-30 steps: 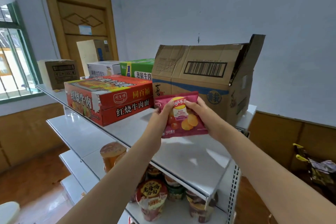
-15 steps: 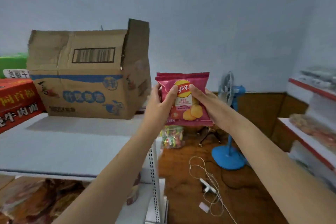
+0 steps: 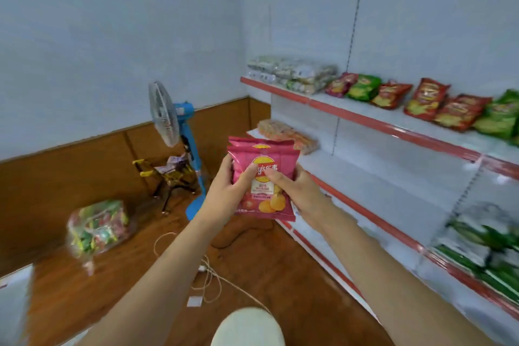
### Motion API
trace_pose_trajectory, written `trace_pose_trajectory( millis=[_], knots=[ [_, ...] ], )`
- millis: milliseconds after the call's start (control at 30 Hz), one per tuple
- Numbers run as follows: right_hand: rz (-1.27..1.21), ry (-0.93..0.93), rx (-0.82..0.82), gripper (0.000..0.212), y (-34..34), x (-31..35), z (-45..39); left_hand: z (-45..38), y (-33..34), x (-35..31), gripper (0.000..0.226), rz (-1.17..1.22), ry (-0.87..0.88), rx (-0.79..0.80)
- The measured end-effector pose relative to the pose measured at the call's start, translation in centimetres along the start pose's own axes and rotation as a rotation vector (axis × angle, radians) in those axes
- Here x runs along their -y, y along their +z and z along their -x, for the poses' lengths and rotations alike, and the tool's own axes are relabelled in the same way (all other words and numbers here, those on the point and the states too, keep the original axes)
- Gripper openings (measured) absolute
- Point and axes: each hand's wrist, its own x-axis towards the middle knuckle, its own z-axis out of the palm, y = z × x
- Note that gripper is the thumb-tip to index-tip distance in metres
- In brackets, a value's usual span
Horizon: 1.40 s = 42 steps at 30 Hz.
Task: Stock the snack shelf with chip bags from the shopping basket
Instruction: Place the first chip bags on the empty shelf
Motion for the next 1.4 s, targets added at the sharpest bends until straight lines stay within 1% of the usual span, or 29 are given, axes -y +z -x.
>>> trace_pose_trajectory(
  millis=[67, 100, 167, 200, 267, 333, 367, 433, 600, 667, 767, 867, 933, 1033, 1100, 1200, 1233, 1267, 1333, 1367, 1400],
  knots=[
    [-0.005, 0.024, -0.093, 0.048, -5.1, -1.7, -1.0, -3.2, 4.7, 1.8, 0.026, -0.005, -0.024, 0.084],
    [0.009, 0.038, -0.134, 0.046, -7.7, -2.5, -1.5, -4.7, 7.2, 2.5, 0.025, 0.007, -0.047, 0.127],
    [0.035, 0.072, -0.206, 0.050, -12.9, -4.1, -2.4, -7.5, 12.2, 3.8, 0.031, 0.036, -0.098, 0.205],
    [0.025, 0.085, -0.246, 0.055, -15.4, -4.9, -2.9, -8.8, 14.8, 4.5, 0.032, 0.040, -0.120, 0.250],
    [-0.004, 0.115, -0.331, 0.070, -20.5, -6.6, -3.7, -11.3, 19.8, 6.0, 0.022, 0.039, -0.170, 0.332],
    [-0.028, 0.142, -0.396, 0.078, -25.2, -7.9, -4.3, -13.7, 24.5, 7.7, 0.017, 0.040, -0.218, 0.392],
    [-0.029, 0.154, -0.421, 0.078, -27.2, -8.4, -4.5, -14.8, 26.6, 8.5, 0.018, 0.033, -0.231, 0.416],
    [-0.046, 0.183, -0.470, 0.070, -30.7, -9.4, -4.9, -16.7, 30.3, 9.5, 0.023, 0.014, -0.260, 0.461],
    [-0.073, 0.243, -0.661, 0.061, -38.2, -12.5, -6.4, -21.1, 38.8, 12.7, 0.027, -0.029, -0.287, 0.591],
    [-0.067, 0.255, -0.724, 0.056, -40.7, -13.9, -7.1, -23.0, 41.8, 14.7, 0.024, -0.034, -0.299, 0.642],
    [-0.050, 0.275, -0.795, 0.054, -44.5, -16.7, -8.6, -26.3, 46.1, 18.4, 0.028, -0.012, -0.312, 0.720],
    [0.020, 0.278, -0.878, 0.041, -48.5, -19.9, -10.8, -29.8, 50.4, 22.2, 0.026, -0.007, -0.287, 0.803],
    [0.072, 0.316, -0.934, 0.042, -51.3, -22.5, -12.8, -32.5, 53.5, 25.6, 0.029, 0.001, -0.281, 0.863],
    [0.050, 0.354, -1.020, 0.026, -55.0, -26.3, -15.3, -36.2, 57.9, 30.7, 0.031, -0.007, -0.242, 0.927],
    [0.051, 0.372, -1.058, 0.031, -57.4, -28.8, -16.9, -38.3, 60.8, 34.4, 0.031, -0.028, -0.208, 0.942],
    [0.089, 0.357, -1.130, 0.042, -60.8, -32.6, -19.2, -40.9, 65.2, 38.9, 0.052, -0.058, -0.188, 0.943],
    [0.102, 0.351, -1.157, 0.044, -62.0, -34.0, -19.7, -41.6, 66.6, 40.1, 0.054, -0.063, -0.168, 0.946],
    [0.113, 0.350, -1.176, 0.044, -63.1, -35.2, -20.3, -42.1, 67.8, 41.2, 0.049, -0.069, -0.150, 0.965],
    [0.111, 0.328, -1.191, 0.041, -65.2, -37.1, -21.3, -43.1, 70.1, 42.1, 0.023, -0.039, -0.127, 1.015],
    [0.114, 0.316, -1.206, 0.040, -66.3, -37.8, -21.8, -43.5, 71.2, 42.7, 0.013, 0.001, -0.109, 1.021],
    [0.116, 0.300, -1.221, 0.037, -67.2, -38.4, -22.2, -43.7, 72.2, 43.4, 0.013, 0.041, -0.094, 1.010]
  ],
)
